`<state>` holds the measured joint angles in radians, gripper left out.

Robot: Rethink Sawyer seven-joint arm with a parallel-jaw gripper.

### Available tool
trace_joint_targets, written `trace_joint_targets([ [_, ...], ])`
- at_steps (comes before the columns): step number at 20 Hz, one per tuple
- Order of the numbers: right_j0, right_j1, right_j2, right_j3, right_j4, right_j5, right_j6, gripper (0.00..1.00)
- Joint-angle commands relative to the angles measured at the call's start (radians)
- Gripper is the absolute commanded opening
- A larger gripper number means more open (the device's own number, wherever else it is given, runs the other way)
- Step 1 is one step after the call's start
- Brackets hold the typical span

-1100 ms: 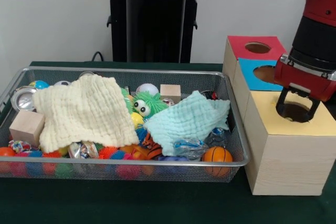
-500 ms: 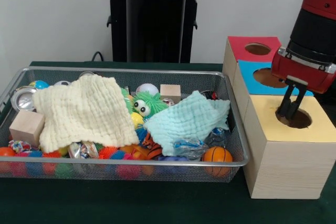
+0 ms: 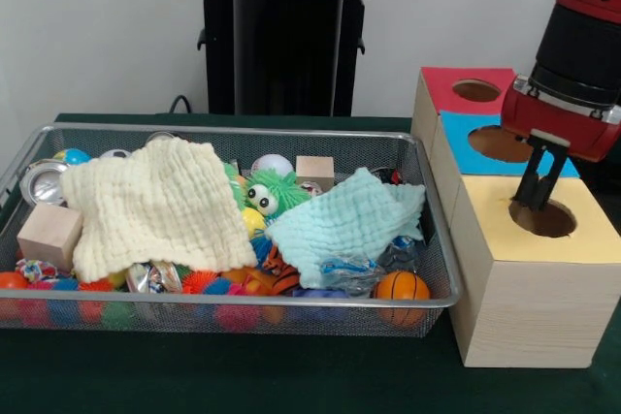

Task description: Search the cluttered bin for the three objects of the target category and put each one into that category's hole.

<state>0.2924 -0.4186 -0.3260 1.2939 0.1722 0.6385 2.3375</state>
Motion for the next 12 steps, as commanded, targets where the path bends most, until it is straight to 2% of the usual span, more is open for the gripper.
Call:
trace_joint_targets([
  [1,-0.121,-0.064,0.155,0.183,-0.127,0.176,-0.273,0.0],
  [12,-0.249,-0.139,0.289,0.24,-0.274,0.169,-0.357,0.0],
])
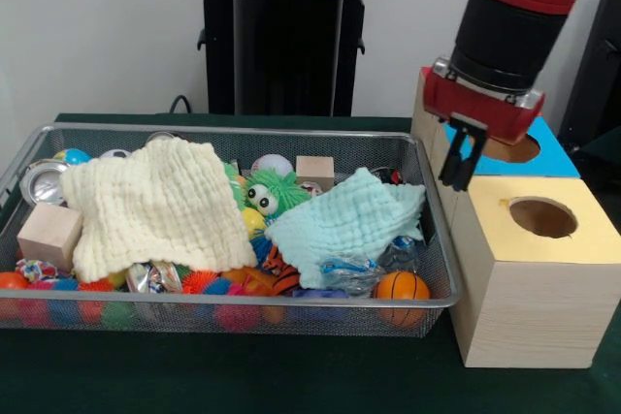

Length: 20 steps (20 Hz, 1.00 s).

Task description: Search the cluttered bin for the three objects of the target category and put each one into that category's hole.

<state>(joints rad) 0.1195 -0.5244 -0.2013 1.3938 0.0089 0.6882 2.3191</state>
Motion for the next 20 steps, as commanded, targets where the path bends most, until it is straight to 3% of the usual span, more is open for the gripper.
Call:
trace_joint_targets([
  [1,-0.088,-0.037,0.177,0.146,-0.124,0.112,-0.34,0.0],
  [13,-0.256,-0.02,0.324,0.187,-0.356,-0.067,-0.422,0.0],
  [20,-0.341,-0.006,0.381,0.165,-0.492,-0.09,-0.463,0.0],
])
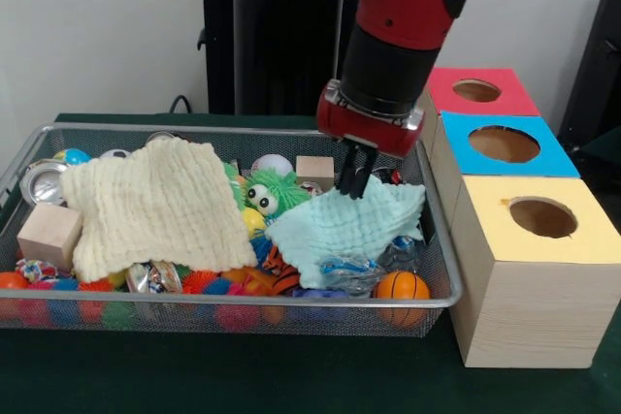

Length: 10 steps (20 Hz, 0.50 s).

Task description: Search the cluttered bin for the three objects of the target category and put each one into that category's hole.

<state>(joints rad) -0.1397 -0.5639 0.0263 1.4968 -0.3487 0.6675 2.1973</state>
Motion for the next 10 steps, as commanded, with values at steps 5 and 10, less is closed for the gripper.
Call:
trace_joint_targets([
  [5,-0.139,0.021,0.208,0.053,-0.19,-0.037,-0.386,1.0],
  [10,-0.22,-0.022,0.277,0.025,-0.168,0.071,-0.466,1.0],
])
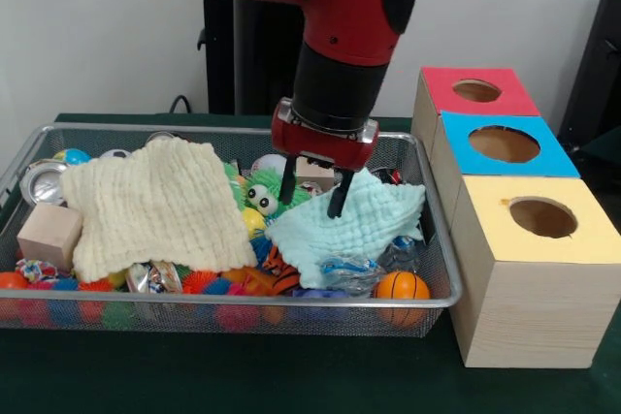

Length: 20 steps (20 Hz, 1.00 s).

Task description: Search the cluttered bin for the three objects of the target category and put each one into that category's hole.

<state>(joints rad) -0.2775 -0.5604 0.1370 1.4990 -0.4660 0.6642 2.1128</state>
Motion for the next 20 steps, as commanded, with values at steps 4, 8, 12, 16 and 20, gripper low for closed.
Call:
trace_joint_targets([
  [4,-0.108,-0.059,0.187,-0.086,-0.05,0.238,-0.474,1.0],
  [8,-0.135,-0.068,0.207,-0.123,-0.067,0.266,-0.526,1.0],
  [12,-0.156,-0.063,0.224,-0.138,-0.086,0.256,-0.547,1.0],
  [16,-0.187,-0.058,0.241,-0.13,-0.105,0.216,-0.584,1.0],
  [20,-0.219,-0.026,0.253,-0.097,-0.164,0.083,-0.589,1.0],
])
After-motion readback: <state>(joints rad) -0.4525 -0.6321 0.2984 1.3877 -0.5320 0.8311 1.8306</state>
